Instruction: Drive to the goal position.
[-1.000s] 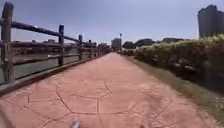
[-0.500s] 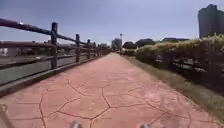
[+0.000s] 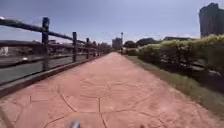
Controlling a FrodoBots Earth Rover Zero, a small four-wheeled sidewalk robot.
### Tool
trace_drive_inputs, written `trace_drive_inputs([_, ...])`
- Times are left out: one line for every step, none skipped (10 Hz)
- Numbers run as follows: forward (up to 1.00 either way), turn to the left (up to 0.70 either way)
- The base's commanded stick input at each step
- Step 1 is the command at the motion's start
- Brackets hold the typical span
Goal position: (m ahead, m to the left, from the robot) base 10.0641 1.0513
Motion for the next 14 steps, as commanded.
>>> trace_drive_inputs([0.85,0.0])
trace_drive_inputs([0.85,0.0])
trace_drive_inputs([0.85,0.0])
trace_drive_inputs([0.85,0.0])
trace_drive_inputs([0.85,0.0])
trace_drive_inputs([0.85,0.0])
trace_drive_inputs([0.85,0.0])
trace_drive_inputs([0.85,0.0])
trace_drive_inputs([0.85,0.0])
trace_drive_inputs([0.85,0.0])
trace_drive_inputs([0.85,0.0])
trace_drive_inputs([0.85,0.0])
trace_drive_inputs([0.85,0.0])
trace_drive_inputs([0.85,0.0])
